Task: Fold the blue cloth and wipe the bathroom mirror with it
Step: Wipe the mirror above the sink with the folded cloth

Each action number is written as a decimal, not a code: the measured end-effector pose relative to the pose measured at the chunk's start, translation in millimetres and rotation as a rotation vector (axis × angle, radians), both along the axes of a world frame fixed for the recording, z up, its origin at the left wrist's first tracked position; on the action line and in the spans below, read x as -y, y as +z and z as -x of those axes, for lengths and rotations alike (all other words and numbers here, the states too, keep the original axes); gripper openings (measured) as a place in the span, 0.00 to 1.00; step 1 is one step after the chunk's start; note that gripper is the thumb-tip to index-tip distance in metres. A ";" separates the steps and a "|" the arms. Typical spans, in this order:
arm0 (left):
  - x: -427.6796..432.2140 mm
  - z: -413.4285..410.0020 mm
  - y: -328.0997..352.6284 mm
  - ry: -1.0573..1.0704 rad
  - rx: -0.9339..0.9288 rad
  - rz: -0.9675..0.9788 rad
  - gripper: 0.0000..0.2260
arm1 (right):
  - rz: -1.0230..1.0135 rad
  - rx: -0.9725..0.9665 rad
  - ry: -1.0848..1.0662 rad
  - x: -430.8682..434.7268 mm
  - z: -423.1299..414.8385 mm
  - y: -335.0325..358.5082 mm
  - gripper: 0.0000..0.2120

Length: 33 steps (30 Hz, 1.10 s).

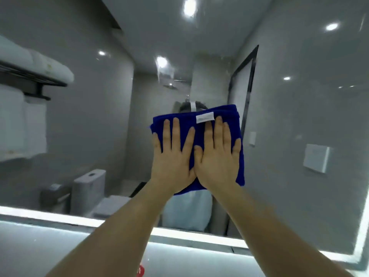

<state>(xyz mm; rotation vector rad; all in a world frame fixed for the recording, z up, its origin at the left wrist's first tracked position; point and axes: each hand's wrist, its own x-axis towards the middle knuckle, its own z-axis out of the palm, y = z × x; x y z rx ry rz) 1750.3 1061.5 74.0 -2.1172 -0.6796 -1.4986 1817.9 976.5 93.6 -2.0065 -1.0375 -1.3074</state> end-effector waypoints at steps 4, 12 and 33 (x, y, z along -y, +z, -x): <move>-7.6 11.7 64.5 0.023 -0.021 -0.010 0.31 | 0.055 -0.052 0.088 -7.5 9.4 64.1 0.28; -25.5 27.8 140.1 0.003 -0.056 -0.003 0.33 | -0.040 -0.042 0.064 -28.7 22.0 133.8 0.29; -32.0 19.8 275.0 0.006 0.145 -0.008 0.32 | -0.041 0.186 0.107 -35.9 18.3 288.2 0.27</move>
